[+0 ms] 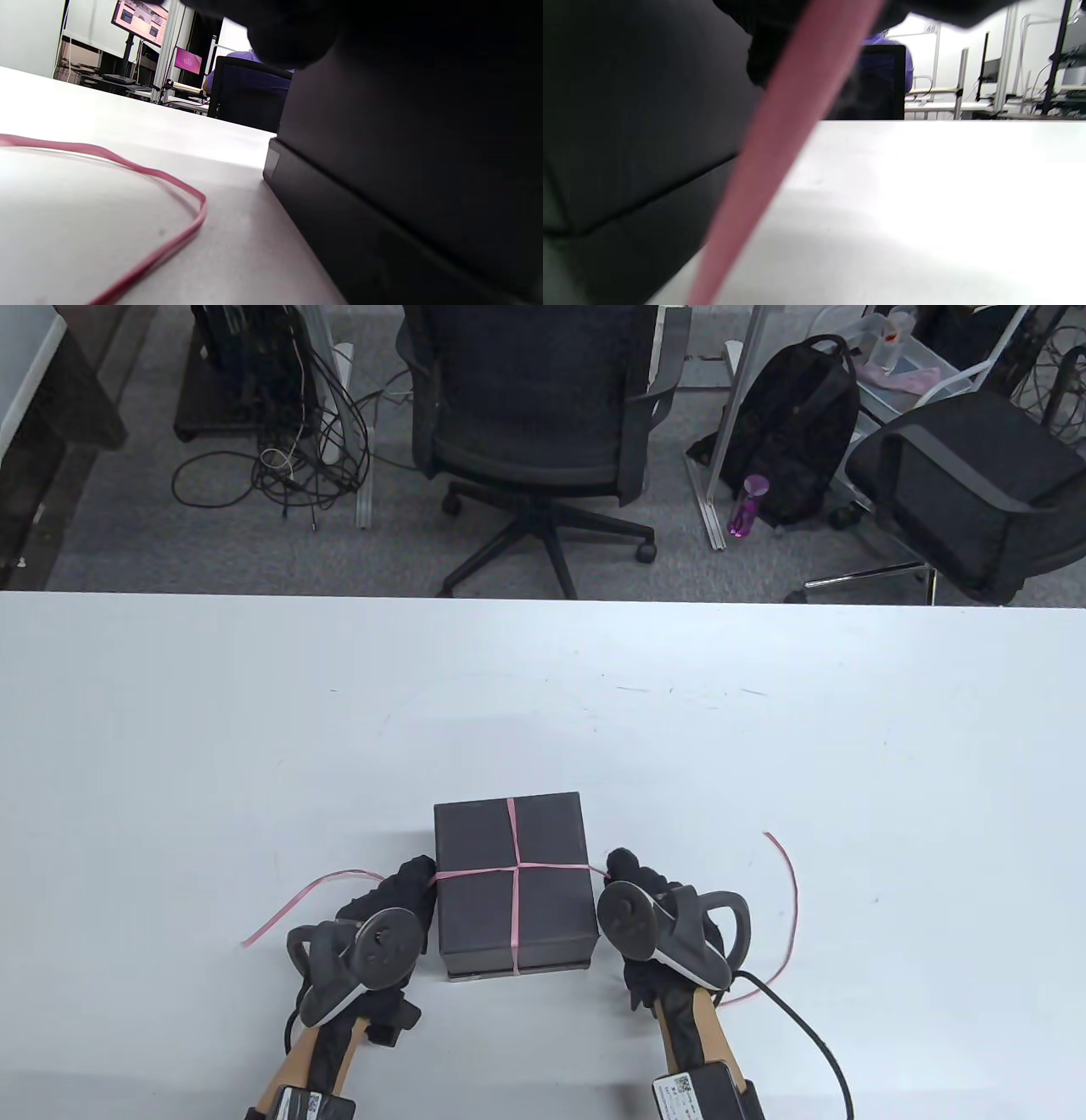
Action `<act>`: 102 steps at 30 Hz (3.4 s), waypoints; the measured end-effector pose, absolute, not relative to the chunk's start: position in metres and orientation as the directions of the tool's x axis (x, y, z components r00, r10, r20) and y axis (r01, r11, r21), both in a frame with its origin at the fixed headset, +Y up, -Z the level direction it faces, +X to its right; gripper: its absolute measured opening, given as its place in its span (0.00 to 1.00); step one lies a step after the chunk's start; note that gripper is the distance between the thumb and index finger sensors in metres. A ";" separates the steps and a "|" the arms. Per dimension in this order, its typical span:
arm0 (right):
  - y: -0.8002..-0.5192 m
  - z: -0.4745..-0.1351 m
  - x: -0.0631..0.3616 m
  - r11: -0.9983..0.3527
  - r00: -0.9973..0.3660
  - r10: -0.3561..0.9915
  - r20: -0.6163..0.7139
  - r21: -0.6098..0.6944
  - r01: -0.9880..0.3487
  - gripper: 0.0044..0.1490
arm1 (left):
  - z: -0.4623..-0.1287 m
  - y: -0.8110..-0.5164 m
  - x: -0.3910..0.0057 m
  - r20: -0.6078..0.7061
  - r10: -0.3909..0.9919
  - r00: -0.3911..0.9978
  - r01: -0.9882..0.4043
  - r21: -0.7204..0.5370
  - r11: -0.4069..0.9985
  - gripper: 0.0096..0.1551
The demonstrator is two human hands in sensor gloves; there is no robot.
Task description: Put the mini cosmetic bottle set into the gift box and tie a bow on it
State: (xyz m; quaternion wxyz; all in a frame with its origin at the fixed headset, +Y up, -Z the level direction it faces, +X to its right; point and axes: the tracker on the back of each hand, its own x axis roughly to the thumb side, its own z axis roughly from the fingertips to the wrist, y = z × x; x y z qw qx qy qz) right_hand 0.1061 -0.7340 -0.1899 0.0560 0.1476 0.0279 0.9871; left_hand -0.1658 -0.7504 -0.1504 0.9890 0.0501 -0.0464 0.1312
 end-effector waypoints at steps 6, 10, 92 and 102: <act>-0.754 -0.195 0.106 -0.922 -0.911 0.352 0.215 0.244 -0.299 0.28 | -0.152 -0.760 -0.165 0.058 0.315 0.947 -0.317 0.028 0.948 0.24; -0.763 -0.196 0.106 -0.901 -0.901 0.390 0.191 0.279 -0.332 0.29 | -0.154 -0.768 -0.165 0.017 0.357 0.934 -0.356 -0.027 0.934 0.24; -0.770 -0.194 0.121 0.115 0.055 0.990 -0.127 0.535 -0.837 0.39 | -0.161 -0.777 -0.187 0.101 0.945 0.311 -0.916 -0.233 0.326 0.53; -0.764 -0.197 0.125 0.085 0.042 0.996 -0.084 0.611 -0.787 0.43 | -0.162 -0.779 -0.188 0.062 0.961 0.270 -0.931 -0.239 0.277 0.49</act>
